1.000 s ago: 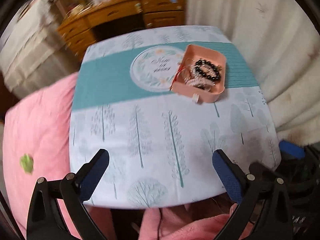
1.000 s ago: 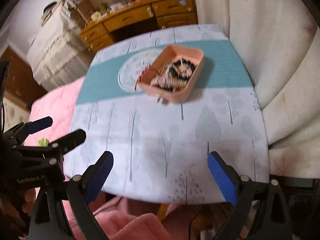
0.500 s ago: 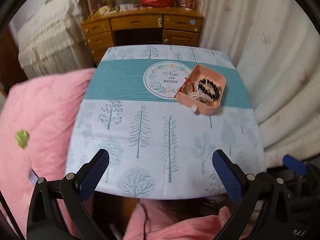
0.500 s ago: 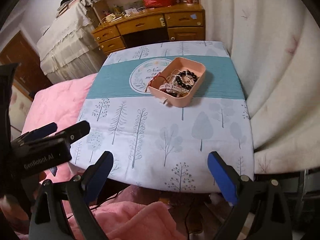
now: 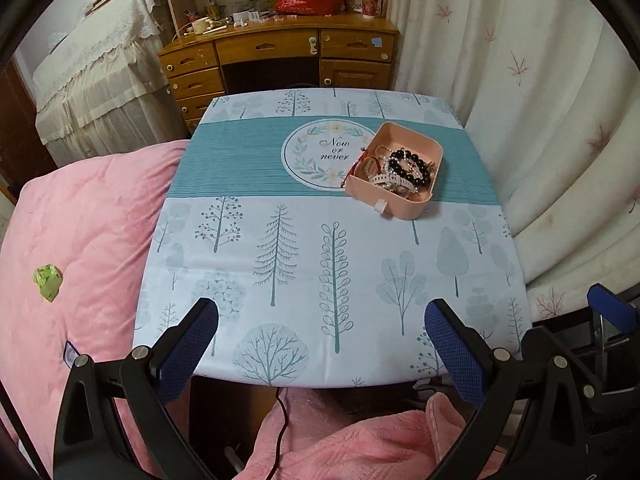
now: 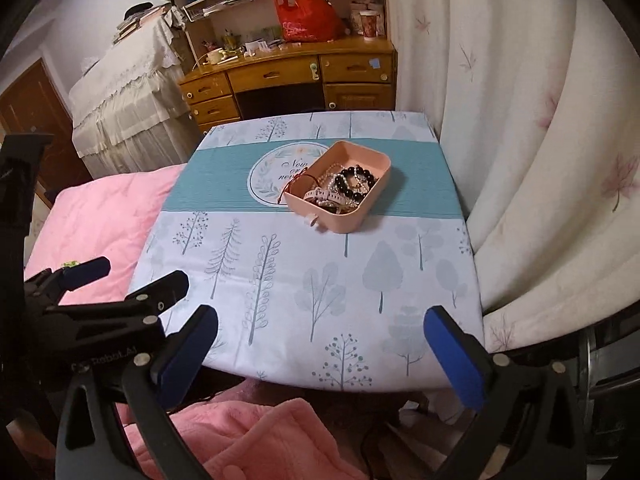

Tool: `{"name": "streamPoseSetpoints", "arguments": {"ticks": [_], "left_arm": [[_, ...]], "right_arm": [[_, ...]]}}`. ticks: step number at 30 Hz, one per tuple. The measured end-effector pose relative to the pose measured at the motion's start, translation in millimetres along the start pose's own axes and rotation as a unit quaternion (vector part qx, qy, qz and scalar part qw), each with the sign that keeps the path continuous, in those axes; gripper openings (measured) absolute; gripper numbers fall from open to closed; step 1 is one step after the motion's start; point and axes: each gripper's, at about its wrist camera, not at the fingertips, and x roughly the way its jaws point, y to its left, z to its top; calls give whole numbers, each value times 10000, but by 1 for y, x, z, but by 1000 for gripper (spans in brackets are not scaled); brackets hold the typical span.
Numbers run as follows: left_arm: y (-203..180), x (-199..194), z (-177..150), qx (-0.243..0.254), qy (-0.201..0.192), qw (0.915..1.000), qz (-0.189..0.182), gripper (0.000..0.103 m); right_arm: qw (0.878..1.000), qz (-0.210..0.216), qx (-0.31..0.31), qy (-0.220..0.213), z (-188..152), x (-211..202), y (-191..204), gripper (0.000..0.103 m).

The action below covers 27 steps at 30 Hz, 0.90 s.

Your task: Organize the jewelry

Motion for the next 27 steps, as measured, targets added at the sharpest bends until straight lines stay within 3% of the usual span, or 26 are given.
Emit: {"name": "streamPoseSetpoints", "arguments": {"ticks": [27], "left_arm": [[-3, 0, 4, 56, -138, 9999, 82, 102]], "right_arm": [[9998, -24, 196, -6, 8, 7, -8, 103]]}}
